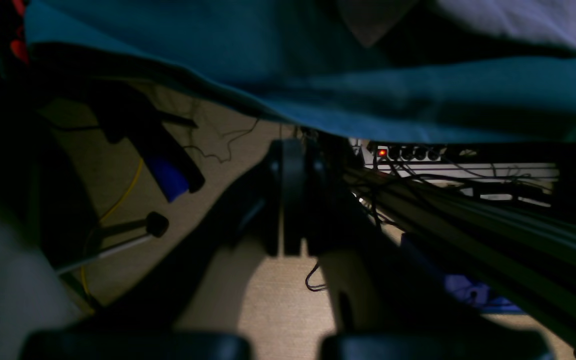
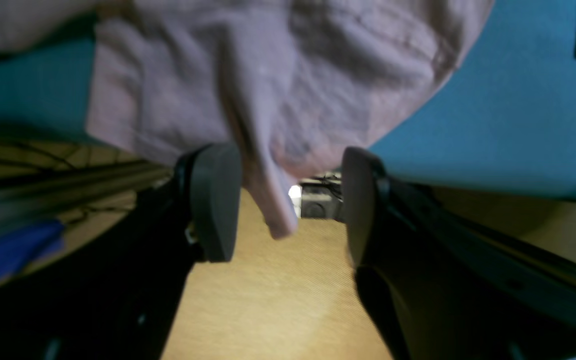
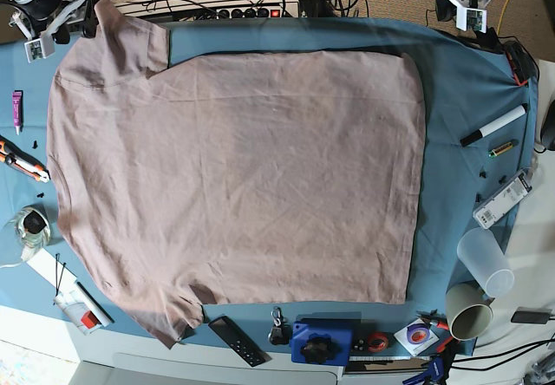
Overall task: Fold the T-shirt properly
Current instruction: 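Lower both grippers and pinch the shirt's shoulder edge corners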
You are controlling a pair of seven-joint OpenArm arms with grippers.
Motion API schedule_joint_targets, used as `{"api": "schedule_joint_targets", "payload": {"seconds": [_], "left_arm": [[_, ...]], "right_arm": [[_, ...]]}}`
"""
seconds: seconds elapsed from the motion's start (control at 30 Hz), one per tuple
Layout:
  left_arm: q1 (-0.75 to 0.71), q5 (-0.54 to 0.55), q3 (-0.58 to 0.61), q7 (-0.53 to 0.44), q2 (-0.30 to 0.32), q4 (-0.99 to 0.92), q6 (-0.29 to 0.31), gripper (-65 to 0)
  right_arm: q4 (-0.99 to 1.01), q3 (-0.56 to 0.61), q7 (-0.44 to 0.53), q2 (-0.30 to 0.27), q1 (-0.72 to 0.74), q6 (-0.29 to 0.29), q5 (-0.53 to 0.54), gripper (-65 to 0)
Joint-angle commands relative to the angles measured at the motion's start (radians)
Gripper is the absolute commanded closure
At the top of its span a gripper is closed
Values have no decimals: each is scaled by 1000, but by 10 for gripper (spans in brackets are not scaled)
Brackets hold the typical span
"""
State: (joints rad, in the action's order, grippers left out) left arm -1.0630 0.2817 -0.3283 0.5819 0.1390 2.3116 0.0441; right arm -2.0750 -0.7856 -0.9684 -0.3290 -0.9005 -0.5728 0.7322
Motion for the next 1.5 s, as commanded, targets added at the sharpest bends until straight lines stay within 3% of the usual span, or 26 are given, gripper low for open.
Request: {"api": "schedule_joint_targets", "payload": {"seconds": [0.0, 0.2, 0.4, 0.53, 0.67, 0.8, 1.17, 1.47], "left_arm": [[-14, 0, -2, -22, 3, 17, -2, 0], [-14, 0, -2, -23, 3, 17, 5, 0], [-14, 0, -2, -23, 3, 17, 5, 0], [-14, 0, -2, -25, 3, 17, 5, 0], [-14, 0, -2, -26, 3, 17, 5, 0], [-3, 0, -2, -25, 2, 17, 5, 0], [50, 0, -2, -24, 3, 17, 4, 0], [50, 0, -2, -24, 3, 17, 5, 0]], "right_arm": [[-11, -25, 18, -12, 3, 5, 11, -322], [68, -124, -41, -29, 119, -8, 98, -321], [285, -140, -120, -70, 196, -47, 216, -321], [425, -140, -133, -72, 239, -125, 291, -321], [526, -138, -145, -73, 286, -125, 344, -321], [591, -137, -218, -73, 323, -125, 426, -321], [612, -77, -236, -60, 327, -125, 459, -320], [612, 40, -238, 16, 327, -125, 453, -320]]}}
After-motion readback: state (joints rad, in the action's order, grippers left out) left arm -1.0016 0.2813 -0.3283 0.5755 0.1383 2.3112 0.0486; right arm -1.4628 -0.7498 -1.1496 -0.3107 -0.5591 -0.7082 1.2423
